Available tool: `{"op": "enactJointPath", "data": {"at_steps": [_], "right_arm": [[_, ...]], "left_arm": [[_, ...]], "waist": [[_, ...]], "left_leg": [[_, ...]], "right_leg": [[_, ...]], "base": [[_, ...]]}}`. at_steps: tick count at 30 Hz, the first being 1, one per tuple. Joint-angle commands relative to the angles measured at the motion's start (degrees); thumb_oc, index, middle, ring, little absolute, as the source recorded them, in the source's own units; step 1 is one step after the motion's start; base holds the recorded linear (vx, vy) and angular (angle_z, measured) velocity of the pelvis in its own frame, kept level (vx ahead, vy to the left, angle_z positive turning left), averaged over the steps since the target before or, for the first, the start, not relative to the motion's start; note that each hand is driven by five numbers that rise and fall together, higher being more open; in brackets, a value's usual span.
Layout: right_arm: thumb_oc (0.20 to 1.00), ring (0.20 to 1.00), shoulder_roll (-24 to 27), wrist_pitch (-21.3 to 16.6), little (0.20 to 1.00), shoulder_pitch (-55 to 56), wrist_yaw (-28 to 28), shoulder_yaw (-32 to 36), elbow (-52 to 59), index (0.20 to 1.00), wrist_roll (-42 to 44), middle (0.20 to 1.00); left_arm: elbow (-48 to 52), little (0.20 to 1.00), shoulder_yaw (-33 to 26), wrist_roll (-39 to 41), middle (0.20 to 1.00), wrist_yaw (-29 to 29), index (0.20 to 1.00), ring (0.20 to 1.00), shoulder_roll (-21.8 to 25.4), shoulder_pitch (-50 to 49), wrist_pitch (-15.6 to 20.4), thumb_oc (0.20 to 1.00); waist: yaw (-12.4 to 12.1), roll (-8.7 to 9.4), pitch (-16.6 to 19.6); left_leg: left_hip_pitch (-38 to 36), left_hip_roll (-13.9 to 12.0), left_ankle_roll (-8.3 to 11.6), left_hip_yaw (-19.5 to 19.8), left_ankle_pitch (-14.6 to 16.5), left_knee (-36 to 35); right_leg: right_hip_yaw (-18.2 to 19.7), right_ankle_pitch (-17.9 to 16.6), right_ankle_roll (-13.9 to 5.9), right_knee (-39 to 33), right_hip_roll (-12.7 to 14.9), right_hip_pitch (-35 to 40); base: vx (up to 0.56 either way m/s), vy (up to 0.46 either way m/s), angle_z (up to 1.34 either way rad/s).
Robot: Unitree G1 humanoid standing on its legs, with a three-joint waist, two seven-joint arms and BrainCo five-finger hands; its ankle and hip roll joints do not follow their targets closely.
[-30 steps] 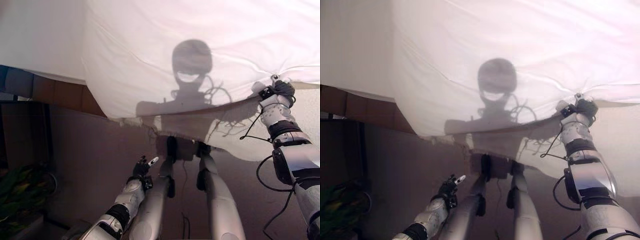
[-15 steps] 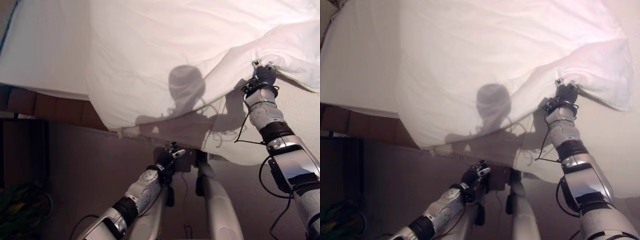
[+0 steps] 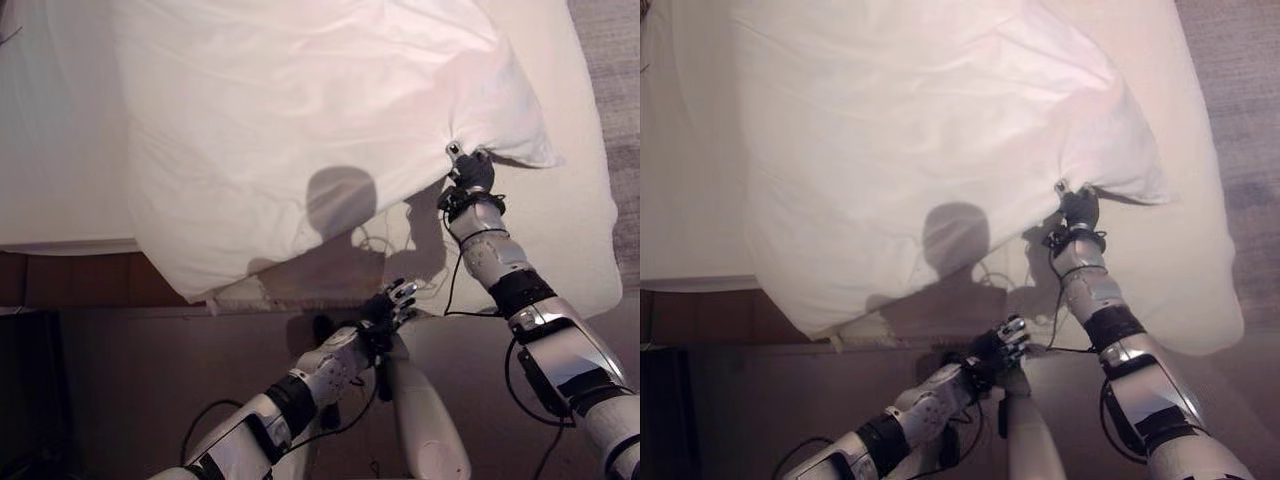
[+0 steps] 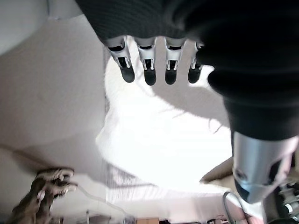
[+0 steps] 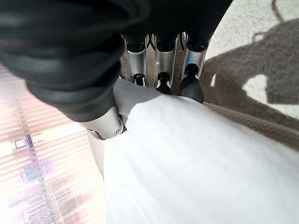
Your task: Make the bed
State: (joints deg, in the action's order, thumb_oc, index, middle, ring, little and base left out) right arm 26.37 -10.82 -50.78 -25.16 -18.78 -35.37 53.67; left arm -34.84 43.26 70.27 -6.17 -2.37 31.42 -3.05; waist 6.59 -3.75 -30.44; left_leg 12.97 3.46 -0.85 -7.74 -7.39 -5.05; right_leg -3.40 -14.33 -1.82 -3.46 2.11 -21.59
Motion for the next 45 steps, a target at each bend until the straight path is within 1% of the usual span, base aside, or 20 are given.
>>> {"op": "enactJointPath", "data": {"at_steps": [1,2,3,5,6,8,9,10,11,12,13,15,16,17,26,29,36,38,40,45], "right_arm": [[0.200,0.200,-0.6,-4.2,0.200,-1.7,0.6,2.2,5.2,0.200,-0.1,0.200],[0.200,0.200,-0.6,-4.2,0.200,-1.7,0.6,2.2,5.3,0.200,-0.1,0.200],[0.200,0.200,-1.3,-4.6,0.200,0.0,0.5,2.8,6.2,0.200,-0.5,0.200],[0.200,0.200,-2.0,-4.9,0.200,1.8,0.2,3.3,6.7,0.200,-0.8,0.200],[0.200,0.200,-2.0,-4.9,0.200,1.8,0.2,3.3,6.7,0.200,-0.8,0.200],[0.200,0.200,-3.0,-5.0,0.200,3.9,0.1,4.2,7.5,0.200,-1.2,0.200],[0.200,0.200,-3.0,-5.0,0.200,3.9,0.1,4.1,7.5,0.200,-1.2,0.200],[0.200,0.200,-3.9,-5.3,0.200,4.9,0.0,4.6,7.5,0.200,-0.9,0.200],[0.200,0.200,-3.9,-5.3,0.200,4.9,0.0,4.6,7.5,0.200,-0.9,0.200],[0.200,0.200,-4.9,-5.5,0.200,5.8,0.0,5.0,7.4,0.200,-0.6,0.200],[0.200,0.200,-4.9,-5.5,0.200,5.8,0.0,5.0,7.4,0.200,-0.6,0.200],[0.200,0.200,-5.7,-5.5,0.200,6.9,0.3,5.8,7.0,0.200,-0.2,0.200],[0.200,0.200,-5.7,-5.5,0.200,6.8,0.3,5.8,7.0,0.200,-0.2,0.200],[0.200,0.200,-6.2,-5.7,0.200,7.3,0.3,5.9,6.6,0.200,0.1,0.200],[0.200,0.200,-8.5,-6.2,0.200,9.3,0.0,7.0,6.7,0.200,0.1,0.200],[0.200,0.200,-9.4,-6.7,0.200,9.8,-0.6,7.3,7.1,0.200,0.2,0.200],[0.200,0.200,-13.1,-8.8,0.200,12.0,-1.3,7.3,9.4,0.200,0.8,0.200],[0.200,0.200,-13.7,-9.2,0.200,13.3,-1.6,7.5,10.5,0.200,0.7,0.200],[0.200,0.200,-14.0,-10.4,0.200,14.9,-2.0,8.0,13.9,0.200,-0.1,0.200],[0.200,0.200,-14.1,-12.0,0.200,18.2,-3.1,9.3,21.1,0.200,-2.6,0.200]], "left_arm": [[-2.5,1.000,-2.1,6.7,1.000,-0.2,1.000,1.000,-4.9,1.8,1.7,1.000],[-2.6,1.000,-2.2,6.7,1.000,-0.2,1.000,1.000,-4.9,1.8,1.7,1.000],[-1.9,1.000,-4.8,8.9,1.000,-1.9,1.000,1.000,-5.8,3.6,4.5,1.000],[-0.6,1.000,-7.1,11.0,1.000,-2.7,1.000,1.000,-6.6,5.0,6.2,1.000],[-0.6,1.000,-7.1,11.0,1.000,-2.8,1.000,1.000,-6.6,5.1,6.2,1.000],[0.9,1.000,-10.1,12.6,1.000,-4.0,1.000,1.000,-6.6,6.8,8.1,1.000],[0.8,1.000,-10.1,12.6,1.000,-4.0,1.000,1.000,-6.6,6.8,8.1,1.000],[1.6,1.000,-12.4,13.4,1.000,-4.6,1.000,1.000,-6.3,7.8,9.6,1.000],[1.6,1.000,-12.4,13.4,1.000,-4.6,1.000,1.000,-6.3,7.9,9.6,1.000],[2.3,1.000,-14.2,14.1,1.000,-5.0,1.000,1.000,-5.9,9.1,11.0,1.000],[2.3,1.000,-14.2,14.1,1.000,-5.0,1.000,1.000,-5.9,9.1,11.0,1.000],[2.7,1.000,-16.7,14.5,1.000,-5.7,1.000,1.000,-5.4,11.2,12.9,1.000],[2.7,1.000,-16.8,14.5,1.000,-5.7,1.000,1.000,-5.4,11.3,12.9,1.000],[2.8,1.000,-18.3,14.4,1.000,-6.1,1.000,1.000,-4.9,12.8,14.3,1.000],[3.1,1.000,-22.6,14.4,1.000,-7.7,1.000,1.000,-4.2,15.0,17.8,1.000],[2.2,1.000,-23.8,13.2,1.000,-9.9,1.000,1.000,-4.1,15.9,20.5,1.000],[-1.2,1.000,-27.6,12.5,1.000,-12.8,1.000,1.000,-4.2,17.2,22.5,1.000],[-2.0,1.000,-28.4,12.1,1.000,-13.5,1.000,1.000,-4.2,17.5,22.8,1.000],[-2.3,1.000,-29.5,11.6,1.000,-14.6,1.000,1.000,-4.3,18.0,23.9,1.000],[-3.0,1.000,-30.9,10.3,1.000,-16.2,1.000,1.000,-4.7,18.0,24.3,1.000]], "waist": [[-0.4,3.96,4.5],[-0.3,3.95,4.5],[-0.5,4.34,4.9],[-0.6,4.58,5.2],[-0.6,4.57,5.2],[-0.8,4.87,5.6],[-0.8,4.86,5.6],[-1.0,5.06,6.0],[-0.9,5.06,5.9],[-1.2,5.23,6.1],[-1.2,5.23,6.1],[-1.5,5.59,6.4],[-1.5,5.63,6.4],[-1.6,5.85,6.5],[-2.1,6.83,6.9],[-2.2,7.19,6.8],[-2.2,8.59,6.8],[-2.1,8.70,7.0],[-1.8,8.72,7.0],[-1.1,8.77,7.2]], "left_leg": [[0.9,-0.3,3.49,-0.6,2.3,0.1],[0.9,-0.3,3.50,-0.6,2.3,0.1],[1.1,-0.5,3.86,-0.8,2.2,0.1],[1.3,-0.7,4.17,-0.9,2.2,0.1],[1.3,-0.7,4.18,-0.9,2.2,0.1],[1.2,-0.9,4.53,-0.9,2.2,0.1],[1.2,-0.9,4.53,-0.8,2.2,0.1],[1.0,-1.1,4.60,-0.8,2.2,0.1],[1.0,-1.1,4.60,-0.8,2.2,0.1],[0.7,-1.2,4.71,-0.6,2.3,0.1],[0.7,-1.2,4.71,-0.6,2.3,0.1],[0.4,-1.4,4.93,-0.3,2.4,0.1],[0.6,-1.3,4.90,-0.3,2.1,0.1],[0.4,-1.4,5.15,-0.1,2.3,0.1],[0.1,-1.7,5.27,0.8,2.1,0.1],[0.0,-1.7,5.21,1.0,2.1,0.1],[0.0,-2.2,4.87,0.8,2.1,0.1],[-0.2,-2.4,4.90,0.7,2.5,0.1],[-0.4,-2.5,4.94,0.7,2.5,0.1],[-0.5,-2.5,4.85,0.7,2.2,0.1]], "right_leg": [[-0.7,6.4,-5.91,4.8,1.6,2.1],[-0.7,6.3,-5.91,4.8,1.6,2.2],[-1.2,6.0,-6.06,4.0,1.6,2.5],[-1.8,5.7,-6.10,3.2,1.5,2.9],[-1.8,5.7,-6.10,3.1,1.5,2.9],[-2.7,5.4,-6.17,2.3,1.5,3.4],[-2.8,5.4,-6.16,2.3,1.5,3.4],[-3.2,5.4,-6.15,2.0,1.5,3.8],[-3.3,5.4,-6.15,2.0,1.5,3.9],[-3.5,5.5,-6.08,2.0,1.4,4.3],[-3.5,5.6,-6.08,2.0,1.4,4.3],[-4.2,5.8,-5.96,2.1,1.5,4.7],[-4.2,5.6,-5.91,2.1,1.5,4.5],[-4.7,5.9,-5.97,2.2,1.5,4.9],[-6.2,5.7,-5.82,2.2,1.6,5.2],[-6.2,5.8,-5.75,2.6,1.4,5.2],[-5.9,5.9,-5.56,4.0,0.8,4.0],[-5.7,6.5,-5.49,4.5,0.6,3.9],[-5.7,6.7,-5.29,4.7,0.5,3.9],[-5.7,6.7,-5.15,5.3,0.4,3.4]], "base": [[0.00,0.000,0.00],[-0.02,-0.048,-0.03],[-0.01,-0.036,-0.02],[-0.01,-0.033,0.01],[0.00,-0.042,0.05],[0.00,-0.048,0.06],[0.01,-0.046,0.02],[0.00,0.000,0.00],[0.01,-0.054,0.02],[0.00,0.000,0.00],[0.00,-0.059,0.04],[-0.01,-0.051,0.05],[-0.01,-0.048,0.14],[-0.02,-0.043,0.15],[-0.02,-0.030,0.09],[-0.01,-0.004,0.01],[-0.01,-0.002,-0.01],[0.00,0.000,0.00],[0.00,0.000,0.00],[0.00,0.000,0.00]]}}
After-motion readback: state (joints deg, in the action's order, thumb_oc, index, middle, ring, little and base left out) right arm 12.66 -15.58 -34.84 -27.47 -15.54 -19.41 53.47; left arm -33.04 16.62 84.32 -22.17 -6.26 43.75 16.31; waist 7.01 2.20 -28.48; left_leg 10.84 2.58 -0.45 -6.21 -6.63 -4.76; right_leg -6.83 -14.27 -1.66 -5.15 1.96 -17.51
